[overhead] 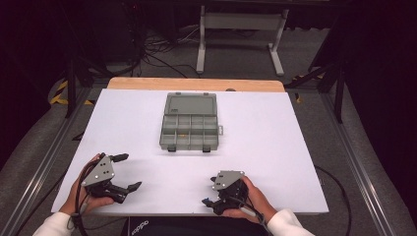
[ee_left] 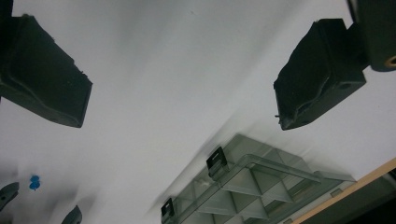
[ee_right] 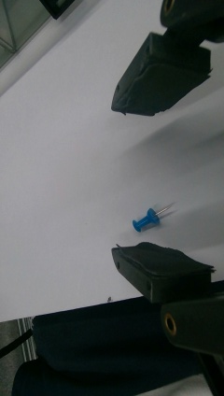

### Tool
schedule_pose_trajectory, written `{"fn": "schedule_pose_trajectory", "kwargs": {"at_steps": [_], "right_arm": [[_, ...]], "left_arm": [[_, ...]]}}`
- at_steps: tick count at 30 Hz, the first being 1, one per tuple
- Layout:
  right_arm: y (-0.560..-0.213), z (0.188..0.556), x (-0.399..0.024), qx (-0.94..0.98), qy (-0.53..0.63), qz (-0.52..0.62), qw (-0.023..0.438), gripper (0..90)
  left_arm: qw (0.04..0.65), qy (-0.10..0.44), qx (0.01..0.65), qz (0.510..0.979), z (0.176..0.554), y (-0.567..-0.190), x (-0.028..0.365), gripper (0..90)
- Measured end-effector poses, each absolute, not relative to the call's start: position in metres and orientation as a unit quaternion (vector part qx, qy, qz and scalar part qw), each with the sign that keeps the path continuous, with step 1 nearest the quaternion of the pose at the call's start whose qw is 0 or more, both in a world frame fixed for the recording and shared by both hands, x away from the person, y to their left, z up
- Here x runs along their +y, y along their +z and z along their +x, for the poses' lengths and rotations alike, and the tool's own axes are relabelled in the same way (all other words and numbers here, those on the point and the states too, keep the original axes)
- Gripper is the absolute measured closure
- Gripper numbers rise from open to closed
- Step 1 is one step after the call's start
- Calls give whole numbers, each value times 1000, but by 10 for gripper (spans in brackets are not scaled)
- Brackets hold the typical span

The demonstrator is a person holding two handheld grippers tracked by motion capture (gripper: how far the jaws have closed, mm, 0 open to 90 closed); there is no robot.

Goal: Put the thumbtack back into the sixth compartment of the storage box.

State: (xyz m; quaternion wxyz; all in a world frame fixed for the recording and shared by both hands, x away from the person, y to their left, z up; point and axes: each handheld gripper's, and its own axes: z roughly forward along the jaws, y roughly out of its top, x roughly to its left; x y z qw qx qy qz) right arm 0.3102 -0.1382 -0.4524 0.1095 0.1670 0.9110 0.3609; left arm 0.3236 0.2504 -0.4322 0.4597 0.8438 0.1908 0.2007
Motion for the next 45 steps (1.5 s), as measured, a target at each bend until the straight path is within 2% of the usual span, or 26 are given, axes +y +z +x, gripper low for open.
{"fn": "schedule_pose_trajectory", "kwargs": {"at_steps": [4,5,8,14,15,18,45], "right_arm": [[-455,310,-137,912,359,166,108,320],[-456,310,-137,913,357,164,104,387],[-457,310,-136,914,360,157,99,462],[-456,310,-138,917,366,142,67,738],[-456,310,-138,917,366,142,67,738],[-456,312,-140,917,365,147,65,835],[-448,317,-147,905,379,174,81,842]], "left_arm": [[460,201,191,843,324,-432,251,46],[460,201,191,844,324,-432,251,46],[460,201,192,844,324,-432,251,47],[459,199,192,844,324,-432,250,47],[459,199,192,844,324,-432,250,48],[458,198,191,845,324,-432,250,48],[461,204,193,842,323,-432,250,45]]}}
